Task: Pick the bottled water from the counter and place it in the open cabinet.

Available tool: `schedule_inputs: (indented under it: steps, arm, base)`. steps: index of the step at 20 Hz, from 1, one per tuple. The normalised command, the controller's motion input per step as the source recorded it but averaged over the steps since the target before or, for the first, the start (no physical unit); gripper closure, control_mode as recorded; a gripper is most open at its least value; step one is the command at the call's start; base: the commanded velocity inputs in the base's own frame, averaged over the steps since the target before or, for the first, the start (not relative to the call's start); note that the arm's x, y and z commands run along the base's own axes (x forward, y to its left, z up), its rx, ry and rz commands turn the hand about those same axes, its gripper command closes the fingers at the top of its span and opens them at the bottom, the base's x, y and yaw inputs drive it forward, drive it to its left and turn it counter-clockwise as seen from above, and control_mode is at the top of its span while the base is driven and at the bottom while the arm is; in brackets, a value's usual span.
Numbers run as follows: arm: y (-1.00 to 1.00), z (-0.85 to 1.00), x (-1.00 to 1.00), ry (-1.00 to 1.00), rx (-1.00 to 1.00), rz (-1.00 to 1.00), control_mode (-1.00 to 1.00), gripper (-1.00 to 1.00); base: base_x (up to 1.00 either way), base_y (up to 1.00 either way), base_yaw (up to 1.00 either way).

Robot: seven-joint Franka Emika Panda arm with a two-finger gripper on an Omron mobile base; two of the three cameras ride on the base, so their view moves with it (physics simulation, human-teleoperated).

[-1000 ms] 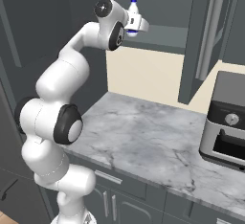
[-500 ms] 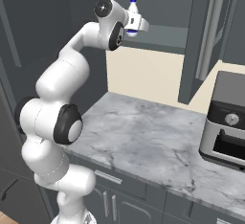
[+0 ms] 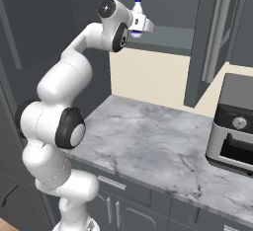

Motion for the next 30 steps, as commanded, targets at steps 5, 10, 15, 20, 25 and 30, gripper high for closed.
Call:
schedule_inputs:
  steps: [5, 10, 15, 20, 25, 30]
  arm:
    - [0.0, 0.0, 0.0, 0.0, 0.0, 0.0, -1.0, -1.0]
    - [0.0, 0.04, -0.3, 0.0, 0.0, 0.0, -1.0, -1.0]
    - [0.02, 0.07, -0.53, 0.0, 0.0, 0.0, -1.0, -1.0]
    - [0.06, 0.01, -0.75, 0.07, 0.0, 0.01, -1.0, -1.0]
    - [0.1, 0.0, -0.91, 0.13, 0.0, 0.04, -1.0, -1.0]
    - [0.1, -0.01, -1.0, 0.1, 0.0, 0.05, -1.0, -1.0]
  base:
    - [0.0, 0.0, 0.0]
    - [0.0, 0.0, 0.0]
    - [0.0, 0.0, 0.0]
    - [0.0, 0.0, 0.0]
    - [0.0, 0.0, 0.0]
    - [0.0, 0.0, 0.0]
